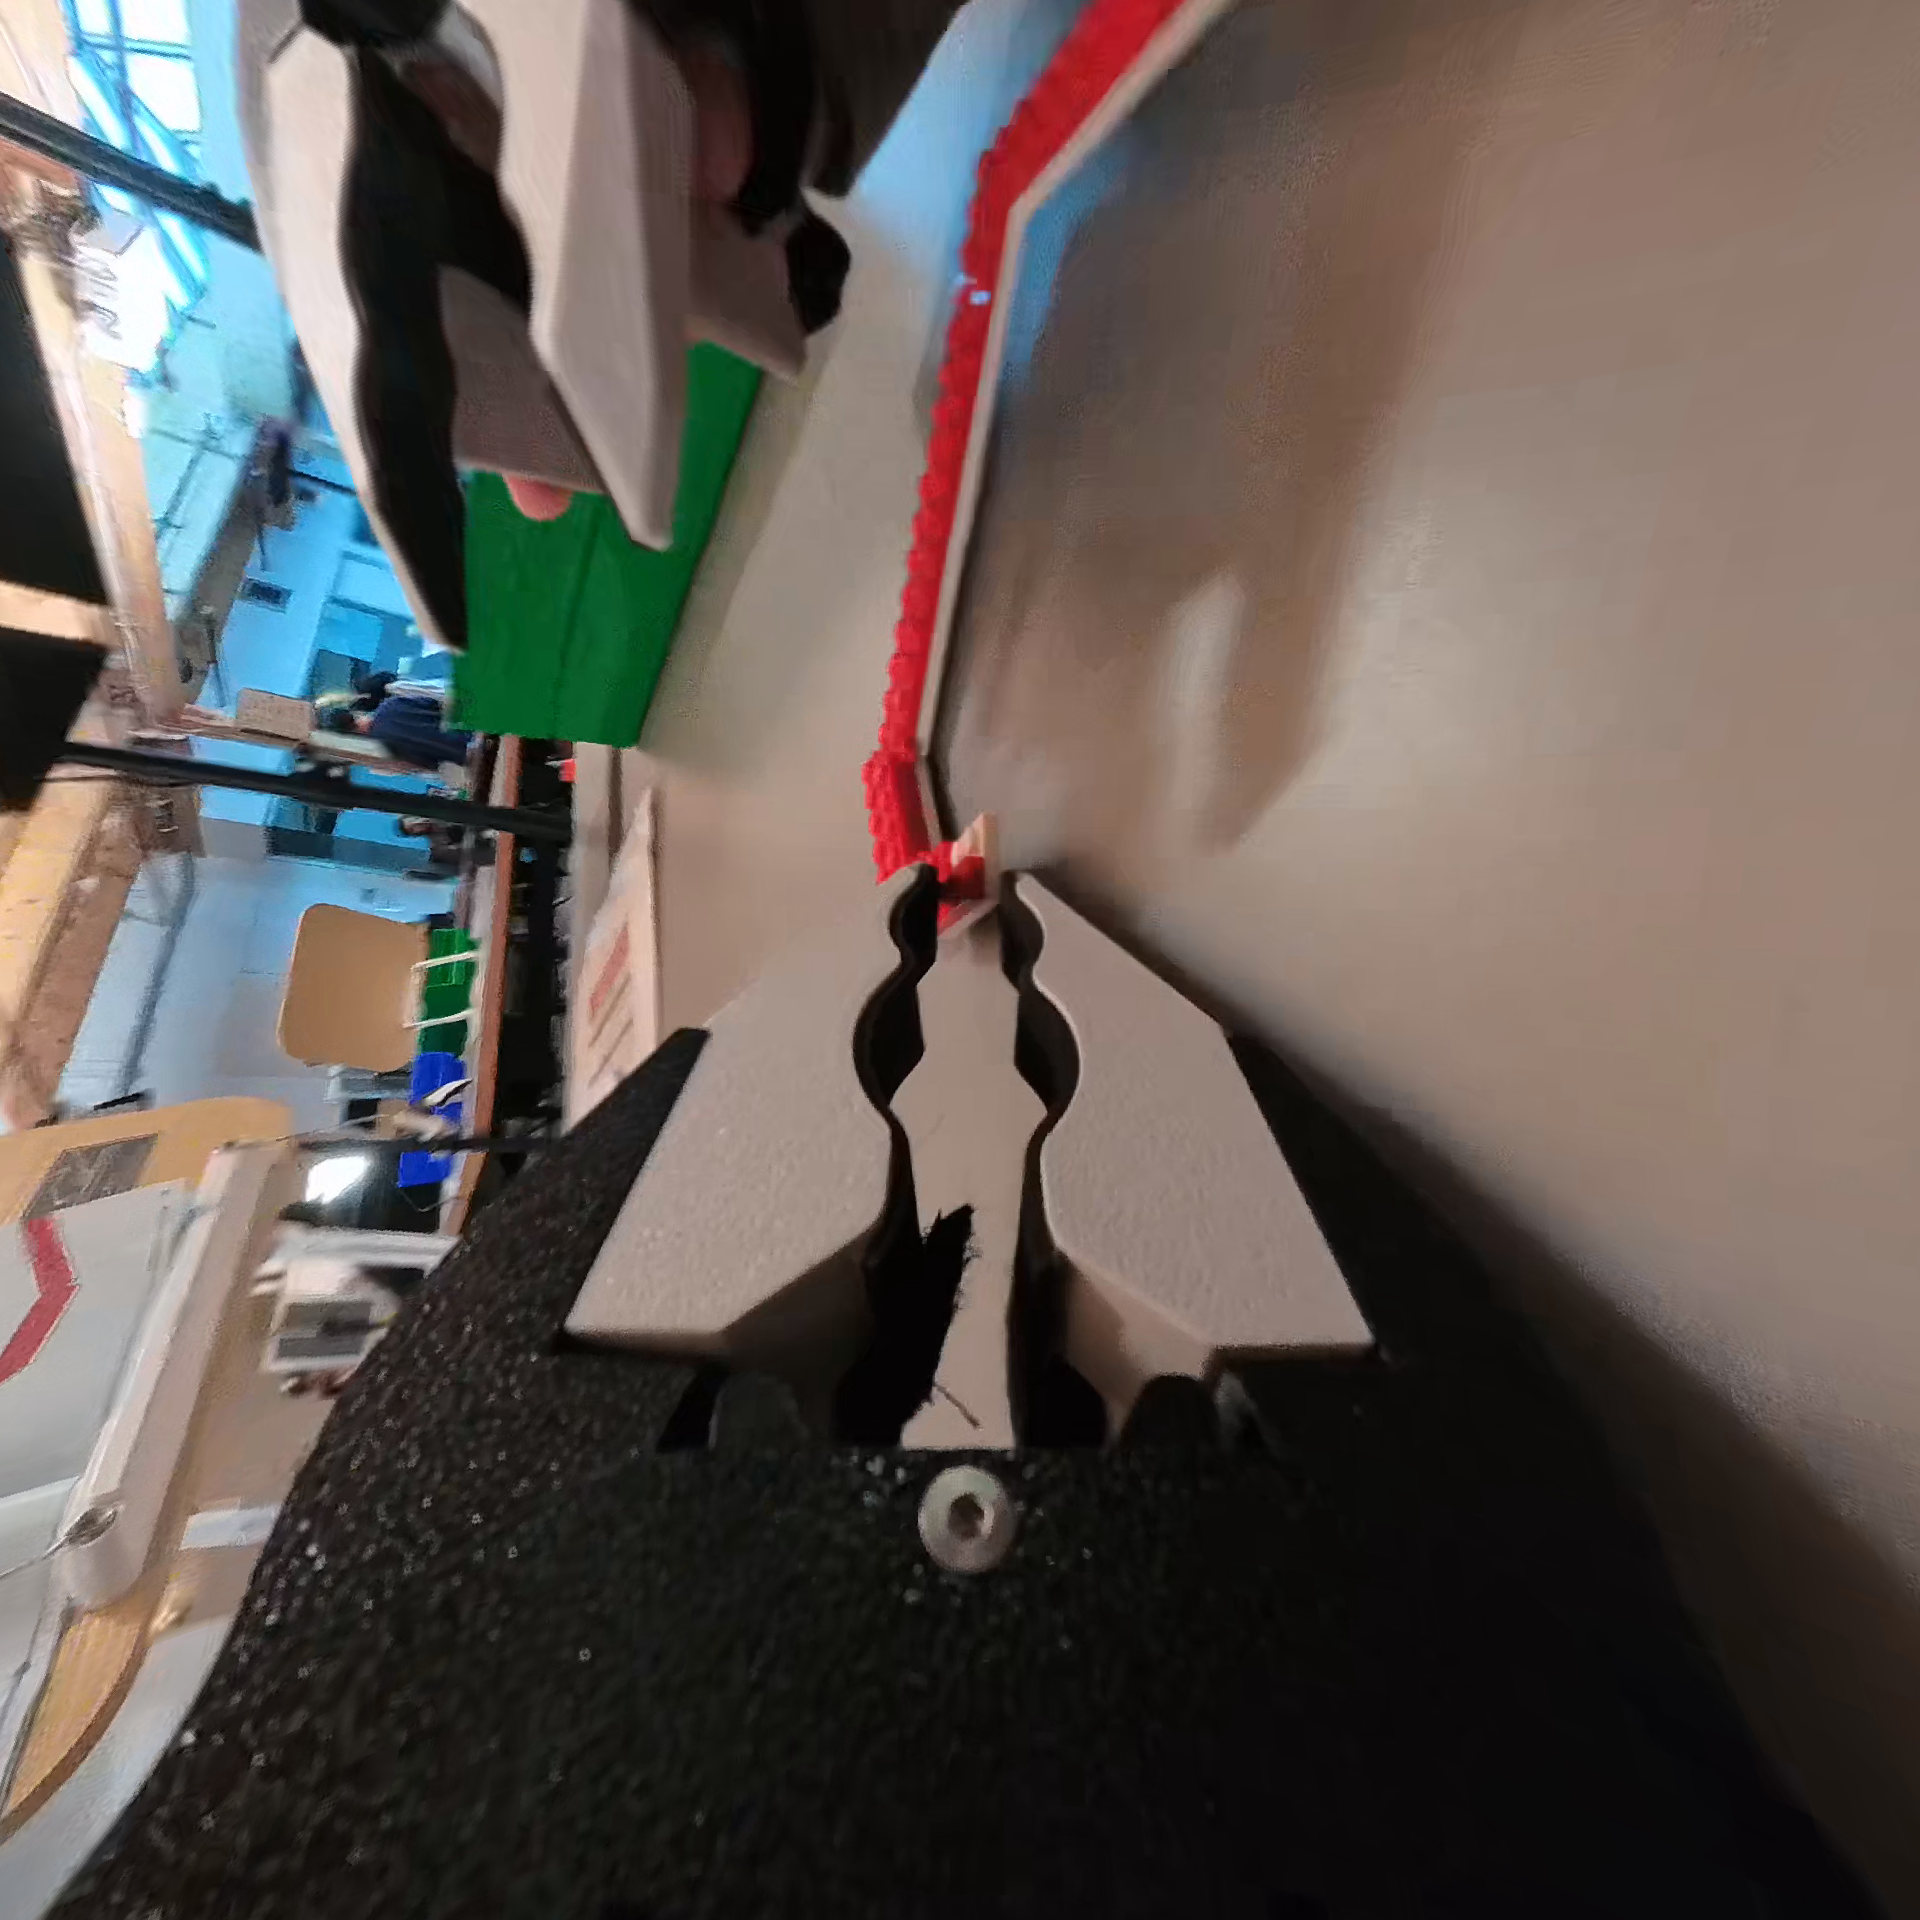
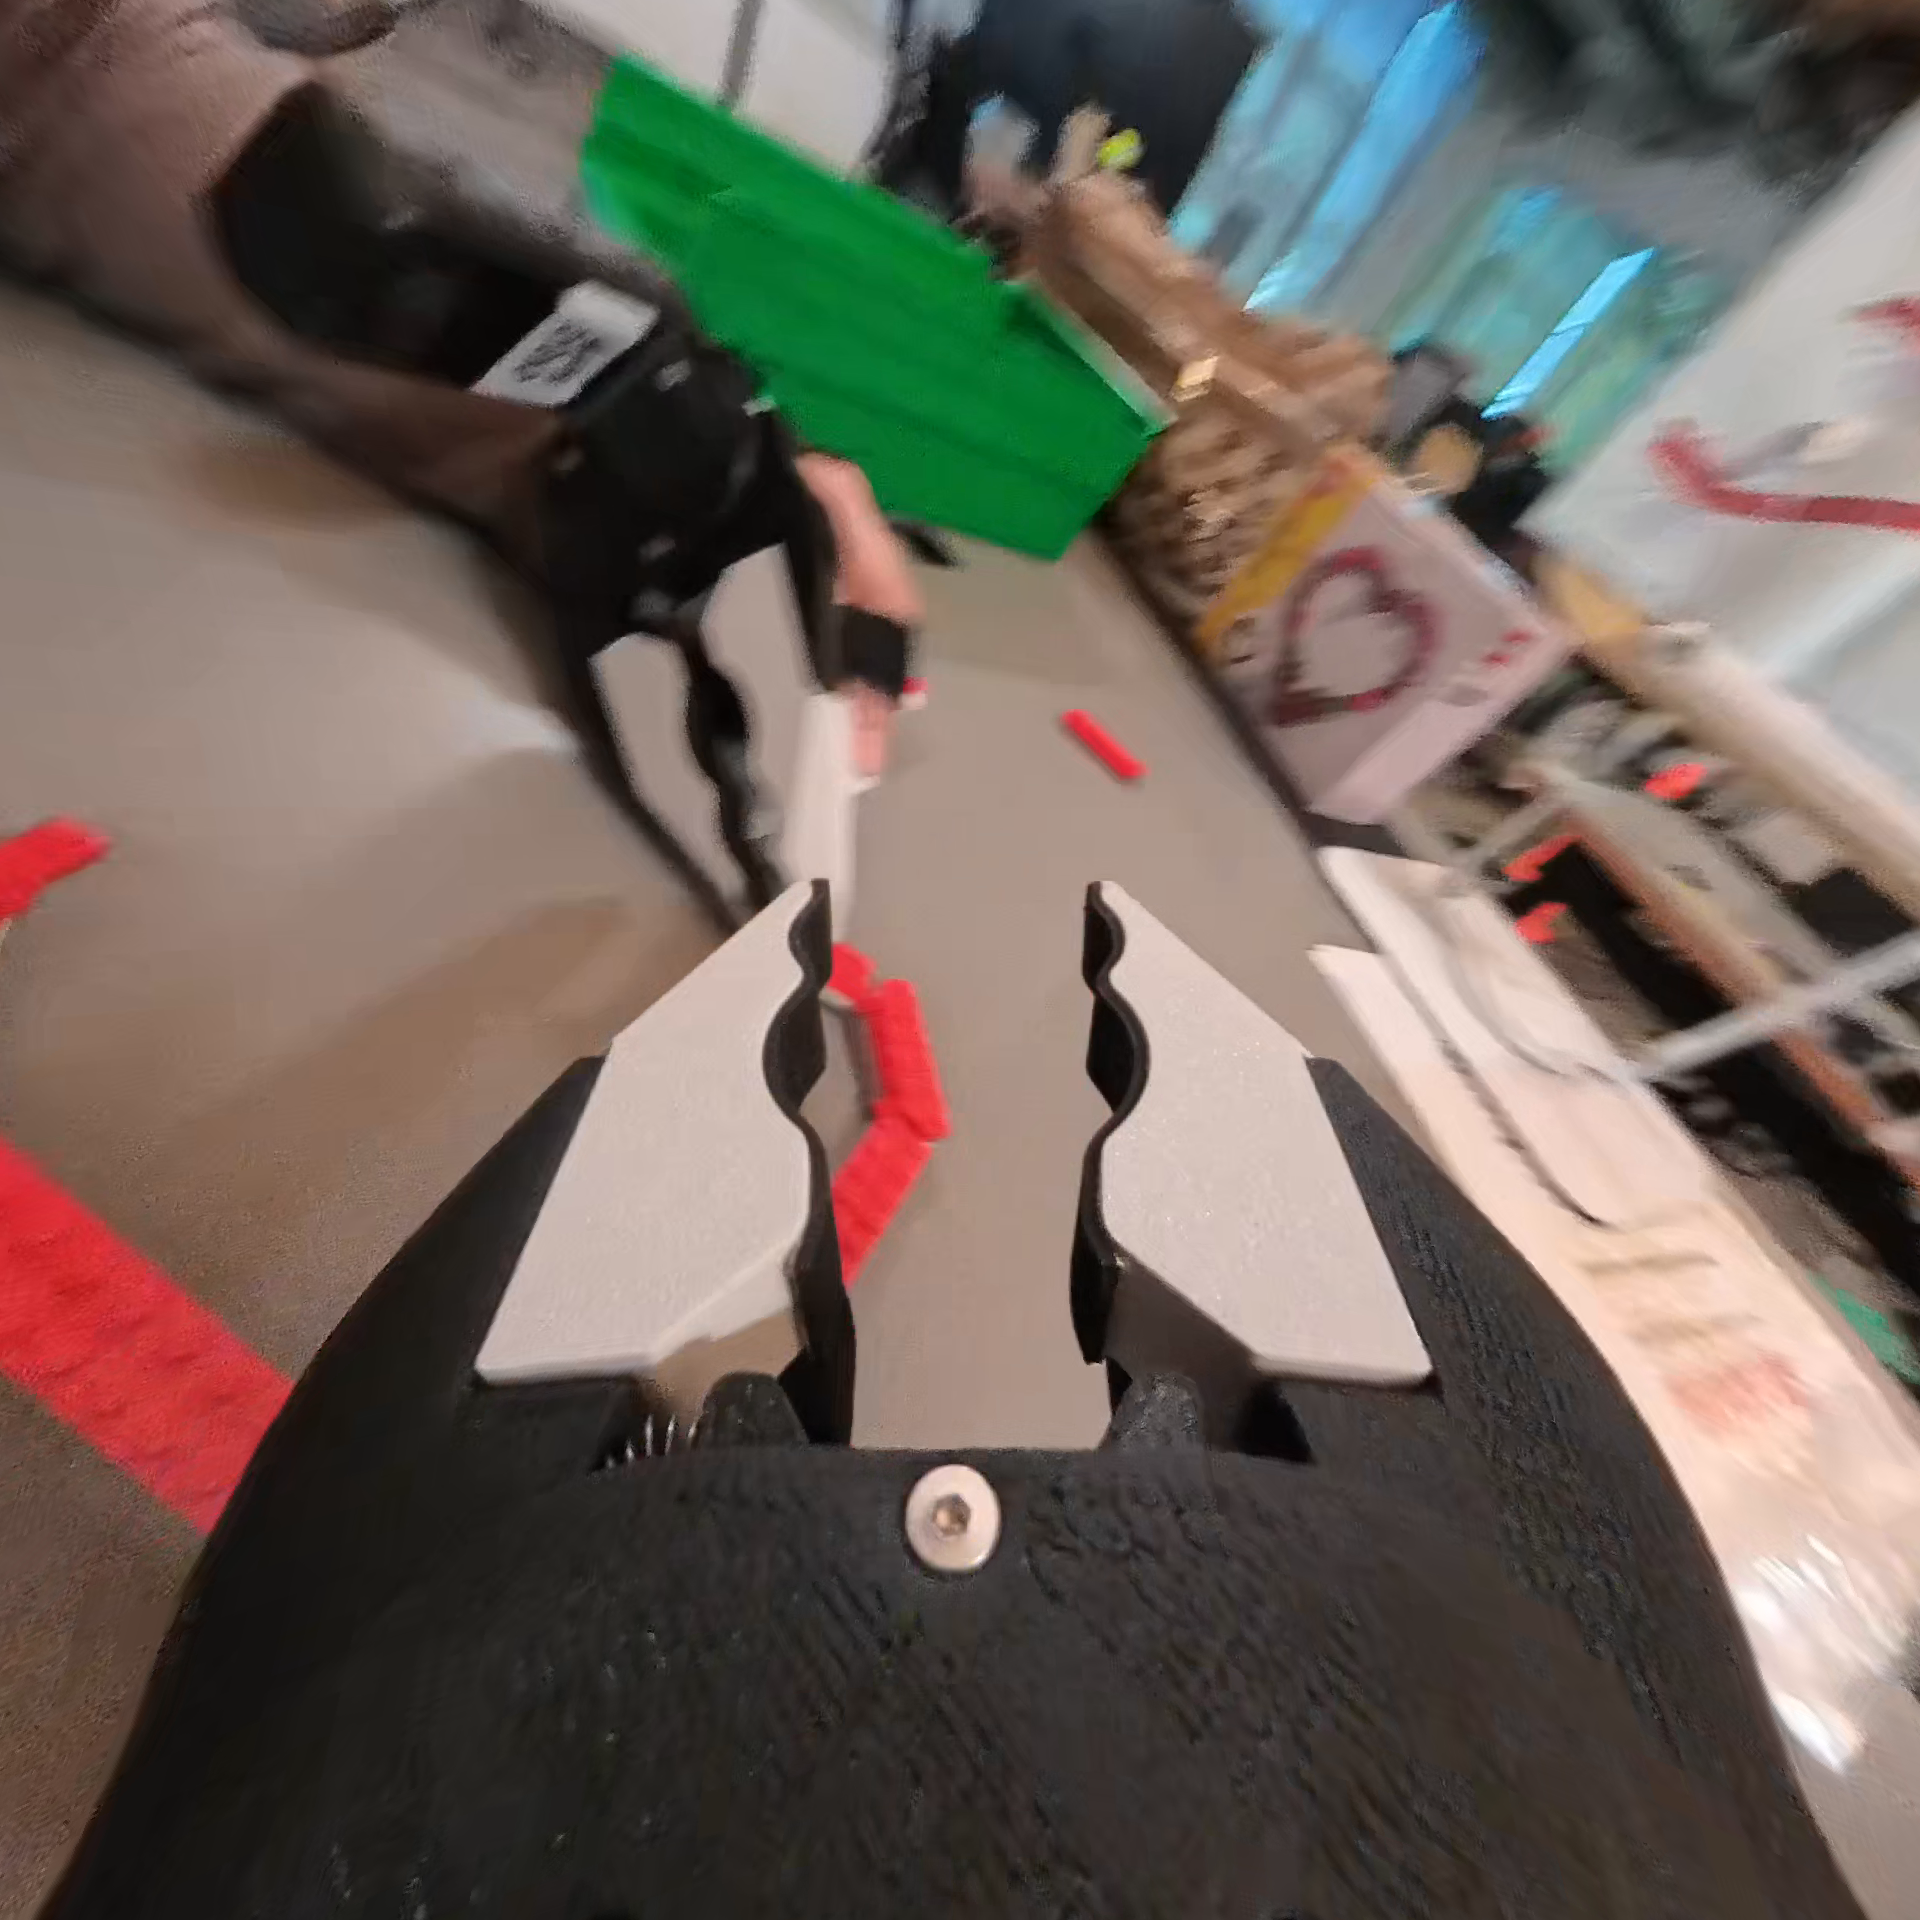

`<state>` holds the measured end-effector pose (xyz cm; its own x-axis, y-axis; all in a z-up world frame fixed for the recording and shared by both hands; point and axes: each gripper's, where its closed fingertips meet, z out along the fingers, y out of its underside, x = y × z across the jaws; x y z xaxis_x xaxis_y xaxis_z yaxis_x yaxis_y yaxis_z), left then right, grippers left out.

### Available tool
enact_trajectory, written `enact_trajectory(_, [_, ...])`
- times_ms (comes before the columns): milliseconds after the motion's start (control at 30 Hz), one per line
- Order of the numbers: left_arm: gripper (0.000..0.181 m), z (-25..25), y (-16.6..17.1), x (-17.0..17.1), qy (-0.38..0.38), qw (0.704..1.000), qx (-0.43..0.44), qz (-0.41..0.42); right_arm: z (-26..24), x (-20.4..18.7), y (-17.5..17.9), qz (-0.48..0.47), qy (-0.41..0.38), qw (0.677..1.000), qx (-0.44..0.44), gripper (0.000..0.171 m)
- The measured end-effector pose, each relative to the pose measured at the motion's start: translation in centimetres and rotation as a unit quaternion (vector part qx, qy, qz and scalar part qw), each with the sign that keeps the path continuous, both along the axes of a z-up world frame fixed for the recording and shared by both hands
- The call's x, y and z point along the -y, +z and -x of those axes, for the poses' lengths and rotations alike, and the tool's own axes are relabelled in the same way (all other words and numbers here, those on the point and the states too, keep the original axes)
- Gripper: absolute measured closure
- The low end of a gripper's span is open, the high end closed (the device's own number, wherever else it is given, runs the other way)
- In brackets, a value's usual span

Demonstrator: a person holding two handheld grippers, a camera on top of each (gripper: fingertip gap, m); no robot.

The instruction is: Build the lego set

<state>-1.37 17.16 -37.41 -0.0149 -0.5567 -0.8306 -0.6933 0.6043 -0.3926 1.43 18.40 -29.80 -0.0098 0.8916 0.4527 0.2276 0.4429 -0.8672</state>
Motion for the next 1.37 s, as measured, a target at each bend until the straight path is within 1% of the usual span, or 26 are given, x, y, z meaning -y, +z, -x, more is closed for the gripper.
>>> enact_trajectory(67, [0.171,0.1,0.1,-0.2,0.013,1.0,0.001,0.002,-1.4,-2.8,1.0,-0.03,-0.064,0.997,-0.044,0.124])
enact_trajectory(167, [0.168,0.5,0.1,-0.3,0.03,0.998,0.015,0.043,-4.1,-7.0,1.3,-0.095,-0.172,0.978,-0.073,0.123])
enact_trajectory(233, [0.16,1.2,0.5,-0.2,0.052,0.994,0.043,0.089,-5.6,-8.4,2.4,-0.122,-0.224,0.961,-0.109,0.124])
enact_trajectory(267, [0.153,1.6,0.8,-0.2,0.063,0.989,0.064,0.118,-6.3,-8.9,2.8,-0.128,-0.245,0.953,-0.124,0.124])
enact_trajectory(367, [0.132,3.2,1.1,-0.2,0.11,0.966,0.115,0.202,-7.0,-9.7,2.5,-0.115,-0.267,0.948,-0.132,0.124])
enact_trajectory(467, [0.114,4.7,1.5,-0.3,0.159,0.941,0.156,0.256,-7.5,-10.3,2.8,-0.109,-0.282,0.942,-0.147,0.124])
enact_trajectory(567, [0.105,6.7,2.4,-0.6,0.217,0.919,0.194,0.267,-7.7,-10.4,2.9,-0.102,-0.284,0.941,-0.154,0.126])
enact_trajectory(633, [0.097,8.2,4.3,-1.4,0.257,0.891,0.271,0.259,-7.8,-10.4,3.0,-0.107,-0.287,0.939,-0.157,0.126])
enact_trajectory(700, [0.097,10.1,7.6,-1.8,0.277,0.856,0.386,0.206,-7.8,-10.3,3.1,-0.111,-0.29,0.937,-0.158,0.126])
enact_trajectory(733, [0.099,11.5,9.6,-1.8,0.284,0.829,0.448,0.175,-7.8,-10.3,3.1,-0.114,-0.291,0.937,-0.158,0.126])
enact_trajectory(800, [0.101,14.6,12.6,-1.2,0.298,0.765,0.552,0.143,-7.7,-10.0,3.1,-0.116,-0.286,0.938,-0.16,0.126])
enact_trajectory(833, [0.102,16.0,13.1,-0.9,0.311,0.737,0.583,0.14,-7.7,-9.8,3.1,-0.117,-0.285,0.938,-0.16,0.127])
enact_trajectory(867, [0.104,17.0,12.6,-0.8,0.33,0.719,0.593,0.149,-7.6,-9.6,3.2,-0.119,-0.285,0.937,-0.163,0.127])
enact_trajectory(900, [0.103,17.8,11.6,-0.8,0.358,0.705,0.591,0.158,-7.6,-9.3,3.2,-0.121,-0.285,0.937,-0.164,0.129])
enact_trajectory(933, [0.106,18.3,10.5,-0.7,0.382,0.699,0.583,0.162,-7.5,-9.0,3.3,-0.12,-0.284,0.937,-0.165,0.129])
enact_trajectory(1000, [0.119,19.2,8.6,-0.7,0.44,0.684,0.555,0.173,-7.3,-8.2,3.2,-0.117,-0.279,0.938,-0.167,0.13])
enact_trajectory(1033, [0.119,19.3,7.5,-0.7,0.466,0.679,0.532,0.195,-7.2,-7.8,3.2,-0.118,-0.277,0.939,-0.166,0.131])
enact_trajectory(1133, [0.116,18.0,4.5,-0.5,0.505,0.675,0.458,0.282,-6.6,-6.7,3.0,-0.134,-0.267,0.942,-0.153,0.133])
enact_trajectory(1167, [0.117,17.6,3.4,-0.3,0.516,0.674,0.432,0.306,-6.3,-6.5,2.8,-0.141,-0.264,0.943,-0.146,0.133])
enact_trajectory(1267, [0.122,17.8,0.4,0.3,0.568,0.674,0.347,0.32,-5.8,-6.5,2.2,-0.155,-0.262,0.944,-0.126,0.133])
enact_trajectory(1300, [0.124,18.0,-0.1,0.2,0.578,0.675,0.336,0.312,-5.8,-6.7,2.2,-0.157,-0.266,0.943,-0.125,0.132])
enact_trajectory(1367, [0.127,17.5,-0.2,-0.1,0.569,0.678,0.342,0.316,-6.1,-7.0,2.6,-0.162,-0.279,0.937,-0.134,0.126])
